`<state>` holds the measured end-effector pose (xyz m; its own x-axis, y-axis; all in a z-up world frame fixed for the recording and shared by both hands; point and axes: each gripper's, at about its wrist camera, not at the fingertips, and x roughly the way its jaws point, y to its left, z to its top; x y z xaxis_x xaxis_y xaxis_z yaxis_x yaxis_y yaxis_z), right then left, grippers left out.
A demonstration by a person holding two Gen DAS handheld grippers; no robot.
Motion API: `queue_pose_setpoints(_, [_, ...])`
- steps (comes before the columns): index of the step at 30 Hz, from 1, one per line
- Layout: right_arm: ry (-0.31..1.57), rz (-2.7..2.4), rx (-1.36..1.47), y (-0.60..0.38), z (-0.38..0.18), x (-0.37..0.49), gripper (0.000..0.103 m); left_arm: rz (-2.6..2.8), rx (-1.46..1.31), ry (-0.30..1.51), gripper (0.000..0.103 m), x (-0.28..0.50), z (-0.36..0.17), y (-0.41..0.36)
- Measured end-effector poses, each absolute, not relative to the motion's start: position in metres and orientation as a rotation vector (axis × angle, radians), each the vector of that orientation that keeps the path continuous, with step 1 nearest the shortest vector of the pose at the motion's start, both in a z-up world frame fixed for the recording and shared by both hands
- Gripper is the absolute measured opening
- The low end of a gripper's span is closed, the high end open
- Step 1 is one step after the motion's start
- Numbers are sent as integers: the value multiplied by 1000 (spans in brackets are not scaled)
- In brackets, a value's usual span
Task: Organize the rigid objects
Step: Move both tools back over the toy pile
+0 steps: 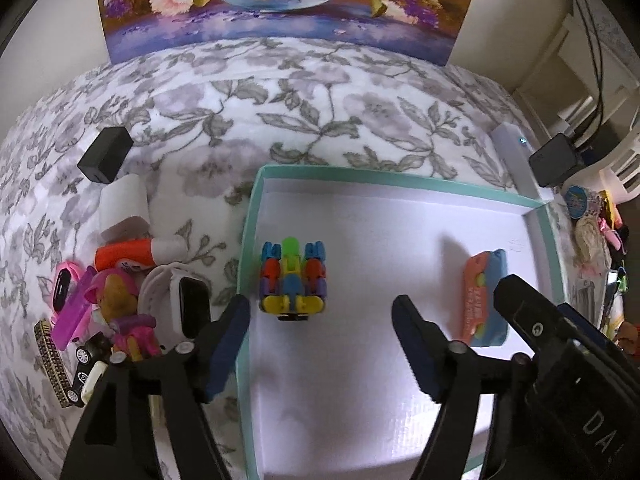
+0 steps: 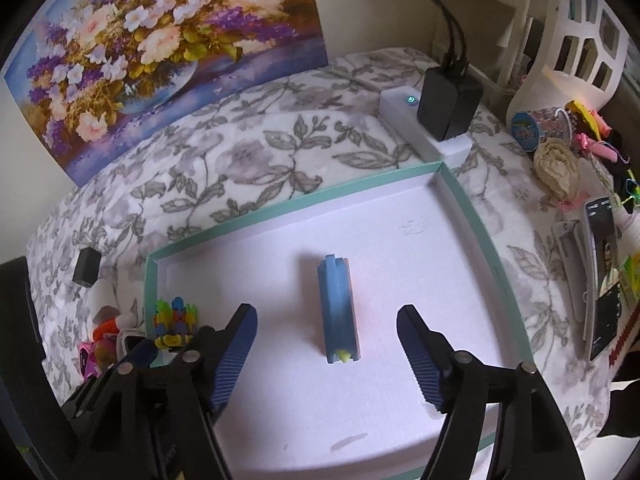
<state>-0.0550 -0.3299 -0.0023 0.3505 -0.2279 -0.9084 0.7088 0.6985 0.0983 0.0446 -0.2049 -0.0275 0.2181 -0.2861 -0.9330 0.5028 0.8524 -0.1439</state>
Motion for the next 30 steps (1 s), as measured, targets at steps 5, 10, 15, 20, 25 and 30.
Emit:
queue_pose_setpoints(5, [1023,-644,537,-331,9,-60,80,-521,186,1212,83,47,-17,-195])
queue_pose_setpoints(10, [993,-646,524,-329,20,-63,81,-459,133,1186,93,56,-6,-173])
queue_pose_setpoints(15, [979,-649,518,-326,23,-65,86,-359,90,1154,98,67,4,-141])
queue_pose_setpoints(20, [983,-642,501,-318,23,-62,98,-242,78,1136,98,82,11,-103])
queue_pose_setpoints(25, [991,-607,454,-299,23,-52,103,-126,38,1137,98,93,20,-57])
queue_pose_setpoints(30, [990,-534,443,-276,24,-41,103,-63,-90,1096,98,98,36,-10])
